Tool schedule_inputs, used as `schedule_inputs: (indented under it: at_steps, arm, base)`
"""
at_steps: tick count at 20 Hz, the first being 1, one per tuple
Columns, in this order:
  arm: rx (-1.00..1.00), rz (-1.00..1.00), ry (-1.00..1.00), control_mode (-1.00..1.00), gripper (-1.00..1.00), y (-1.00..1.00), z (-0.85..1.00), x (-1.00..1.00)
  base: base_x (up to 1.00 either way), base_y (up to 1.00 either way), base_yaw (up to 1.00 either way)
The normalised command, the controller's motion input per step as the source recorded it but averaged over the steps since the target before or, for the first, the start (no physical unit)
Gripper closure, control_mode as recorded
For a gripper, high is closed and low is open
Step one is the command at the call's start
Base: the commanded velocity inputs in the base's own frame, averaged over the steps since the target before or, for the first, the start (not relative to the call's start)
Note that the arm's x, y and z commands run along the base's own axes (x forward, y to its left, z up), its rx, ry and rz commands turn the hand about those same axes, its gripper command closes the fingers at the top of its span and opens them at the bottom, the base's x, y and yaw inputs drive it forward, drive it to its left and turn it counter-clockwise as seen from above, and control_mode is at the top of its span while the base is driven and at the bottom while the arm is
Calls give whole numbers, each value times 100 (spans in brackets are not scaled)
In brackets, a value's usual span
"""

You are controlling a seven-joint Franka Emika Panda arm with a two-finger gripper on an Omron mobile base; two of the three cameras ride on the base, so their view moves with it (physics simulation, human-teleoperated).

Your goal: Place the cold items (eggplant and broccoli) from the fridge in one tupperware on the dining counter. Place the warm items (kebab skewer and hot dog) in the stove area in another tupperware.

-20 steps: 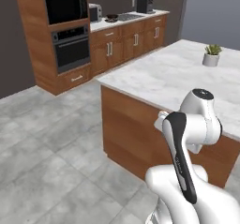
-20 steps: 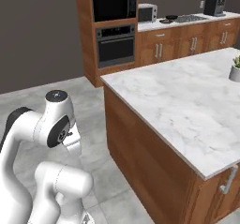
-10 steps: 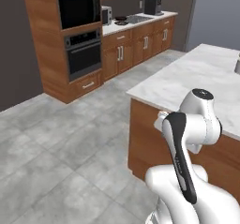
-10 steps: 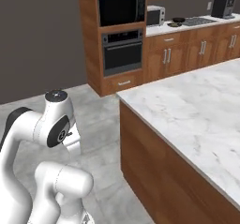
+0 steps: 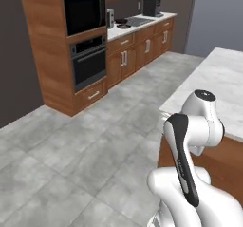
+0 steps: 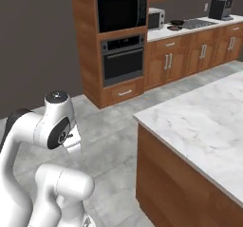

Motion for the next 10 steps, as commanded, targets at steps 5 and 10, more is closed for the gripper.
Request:
schedule_inputs:
  at_steps: [5, 10]
  arm:
    - [0, 0, 0, 100, -100, 0, 0, 0]
    - [0, 0, 0, 100, -100, 0, 0, 0]
  base:
    - [100, 100, -27]
    - [100, 100, -33]
